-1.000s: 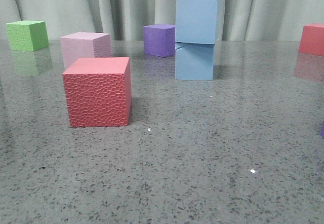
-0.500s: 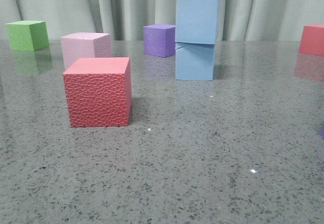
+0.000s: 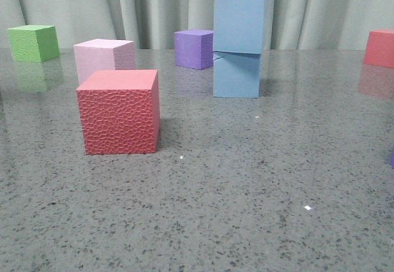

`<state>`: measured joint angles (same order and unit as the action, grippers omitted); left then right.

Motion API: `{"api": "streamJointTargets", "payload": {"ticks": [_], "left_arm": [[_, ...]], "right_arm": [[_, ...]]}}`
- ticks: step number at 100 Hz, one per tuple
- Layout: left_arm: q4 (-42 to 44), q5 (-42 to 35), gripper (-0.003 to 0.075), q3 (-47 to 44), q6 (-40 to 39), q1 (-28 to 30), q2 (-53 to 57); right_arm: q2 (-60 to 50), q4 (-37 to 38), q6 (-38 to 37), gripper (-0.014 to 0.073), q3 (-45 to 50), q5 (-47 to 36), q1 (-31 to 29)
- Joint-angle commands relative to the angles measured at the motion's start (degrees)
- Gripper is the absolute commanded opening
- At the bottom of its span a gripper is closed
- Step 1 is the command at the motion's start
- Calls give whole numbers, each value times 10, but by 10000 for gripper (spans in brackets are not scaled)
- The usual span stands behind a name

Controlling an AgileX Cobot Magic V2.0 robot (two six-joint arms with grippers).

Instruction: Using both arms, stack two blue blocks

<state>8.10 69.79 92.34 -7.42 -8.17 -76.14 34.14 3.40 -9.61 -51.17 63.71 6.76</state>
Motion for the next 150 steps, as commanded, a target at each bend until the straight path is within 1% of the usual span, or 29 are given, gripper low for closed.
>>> {"api": "streamJointTargets", "payload": {"ticks": [1,16,30,43,55,69,99,110,125,150], "left_arm": [[5,-50,610,-48,-7,1,77],[5,-85,610,-157,-16,1,170],[5,-98,610,-255,-33,1,254],[16,-120,610,-328,-63,1,323],[18,-153,610,-398,-74,1,384],[14,-154,610,-457,-83,1,450],[12,-145,610,-541,-92,1,578],[7,-134,610,-566,-92,1,611],[-3,-117,610,-592,-92,1,630],[-10,-126,610,-597,-92,1,630]], "right_arm": [[1,6,5,645,-13,-30,-5],[1,6,5,645,-13,-30,-5],[1,6,5,645,-13,-30,-5],[1,6,5,645,-13,-30,-5],[1,6,6,645,-13,-30,-5],[1,6,16,645,-13,-30,-5],[0,5,25,645,-13,-34,-5],[-17,2,31,645,-8,-46,-5],[-60,0,34,645,20,-69,-5],[-110,0,35,645,73,-82,-5]]}}
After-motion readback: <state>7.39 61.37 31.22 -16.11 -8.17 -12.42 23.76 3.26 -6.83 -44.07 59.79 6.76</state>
